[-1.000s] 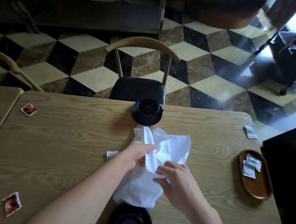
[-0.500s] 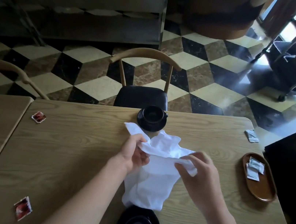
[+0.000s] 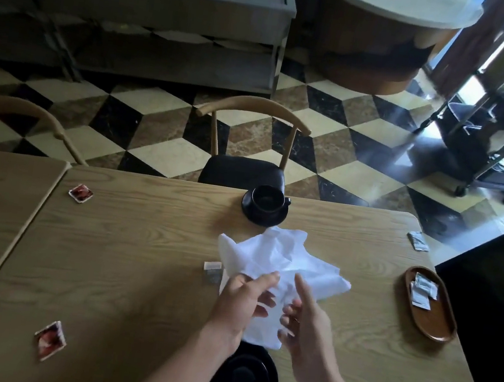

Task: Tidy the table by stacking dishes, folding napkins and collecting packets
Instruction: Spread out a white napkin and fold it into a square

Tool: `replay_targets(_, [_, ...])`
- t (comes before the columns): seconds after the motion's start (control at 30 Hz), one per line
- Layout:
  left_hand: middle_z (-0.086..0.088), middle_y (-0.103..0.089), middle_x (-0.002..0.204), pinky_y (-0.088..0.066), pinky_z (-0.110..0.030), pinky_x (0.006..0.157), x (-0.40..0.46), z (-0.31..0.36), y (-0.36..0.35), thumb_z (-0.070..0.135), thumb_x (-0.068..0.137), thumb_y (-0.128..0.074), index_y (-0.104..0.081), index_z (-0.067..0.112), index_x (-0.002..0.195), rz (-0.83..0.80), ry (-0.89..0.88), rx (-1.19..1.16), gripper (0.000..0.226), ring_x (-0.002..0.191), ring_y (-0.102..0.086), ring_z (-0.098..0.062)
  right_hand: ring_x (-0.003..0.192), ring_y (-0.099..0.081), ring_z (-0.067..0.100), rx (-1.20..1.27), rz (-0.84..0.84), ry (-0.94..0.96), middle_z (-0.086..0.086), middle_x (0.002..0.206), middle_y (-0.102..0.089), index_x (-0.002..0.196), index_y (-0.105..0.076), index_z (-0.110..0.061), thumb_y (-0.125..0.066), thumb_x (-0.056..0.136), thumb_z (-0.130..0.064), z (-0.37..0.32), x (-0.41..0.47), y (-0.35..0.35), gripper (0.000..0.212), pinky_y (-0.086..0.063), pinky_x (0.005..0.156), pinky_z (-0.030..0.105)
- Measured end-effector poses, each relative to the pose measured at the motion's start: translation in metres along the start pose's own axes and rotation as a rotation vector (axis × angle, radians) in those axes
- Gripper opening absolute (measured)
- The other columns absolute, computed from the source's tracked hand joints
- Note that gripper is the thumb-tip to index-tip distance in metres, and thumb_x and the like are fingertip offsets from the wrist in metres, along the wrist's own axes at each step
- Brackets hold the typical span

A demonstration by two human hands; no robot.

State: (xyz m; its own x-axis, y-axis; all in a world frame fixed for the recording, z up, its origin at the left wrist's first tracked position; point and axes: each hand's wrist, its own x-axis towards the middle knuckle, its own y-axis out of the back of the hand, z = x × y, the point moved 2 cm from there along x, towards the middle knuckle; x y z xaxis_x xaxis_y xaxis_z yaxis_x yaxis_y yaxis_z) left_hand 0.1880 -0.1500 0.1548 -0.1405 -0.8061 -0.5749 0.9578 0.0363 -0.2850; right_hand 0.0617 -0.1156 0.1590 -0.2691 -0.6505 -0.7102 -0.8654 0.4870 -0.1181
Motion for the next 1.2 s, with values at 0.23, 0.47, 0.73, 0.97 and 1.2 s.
replay_targets(0.23, [-0.026,-0.072,0.088,-0.061,-0.030,0.071,-0.006,-0.010,0.009,0.014,0.081,-0.077,-0.069,0.000,0.085,-0.077,0.114,-0.321,0.017,0.073,-0.072,-0.026,0.054,-0.061,0.018,0.274,-0.130,-0.229,0.008,0.069,-0.067,0.070,-0.069,-0.010,-0.070,0.076,-0.065,0.058,-0.013,-0.002,0.056,-0.043,0.046,0.026])
replay_targets(0.47, [-0.022,-0.070,0.096,-0.043,-0.030,0.066,-0.022,-0.025,0.004,0.011,0.070,-0.082,-0.072,-0.007,0.101,-0.295,0.139,-0.229,0.037,0.078,-0.063,-0.026,0.086,-0.069,0.025,0.496,-0.149,-0.153,0.008,0.092,-0.074,0.105,-0.071,-0.013,-0.076,0.080,-0.046,0.033,-0.014,-0.008,0.042,-0.051,0.068,0.034])
replay_targets(0.73, [-0.007,-0.063,0.077,-0.047,-0.023,0.053,-0.009,-0.029,-0.013,0.009,0.072,-0.080,-0.071,0.002,0.102,-0.273,0.211,-0.550,0.032,0.055,-0.054,-0.012,0.080,-0.062,0.023,0.671,-0.315,-0.152,0.011,0.087,-0.066,0.097,-0.064,-0.005,-0.067,0.084,-0.010,-0.009,-0.009,0.007,0.014,-0.045,0.079,0.029])
replay_targets(0.97, [-0.001,-0.049,0.047,-0.038,-0.017,0.038,0.033,0.010,-0.023,0.013,0.081,-0.055,-0.055,0.010,0.058,0.066,0.287,-0.502,0.024,0.034,-0.042,-0.011,0.070,-0.069,0.019,0.729,-0.321,-0.097,0.010,0.082,-0.071,0.085,-0.064,-0.006,-0.063,0.088,-0.006,-0.048,-0.006,0.025,0.003,-0.054,0.055,0.022])
replay_targets(1.2, [0.008,-0.040,0.039,-0.038,-0.021,0.045,0.048,0.061,-0.050,0.013,0.082,-0.041,-0.039,0.019,0.043,-0.060,0.107,-0.762,0.040,0.035,-0.043,-0.012,0.050,-0.044,0.006,0.959,-0.165,-0.074,-0.007,0.061,-0.044,0.067,-0.048,-0.021,-0.072,0.088,-0.024,-0.067,0.014,0.052,0.032,-0.038,0.040,0.015])
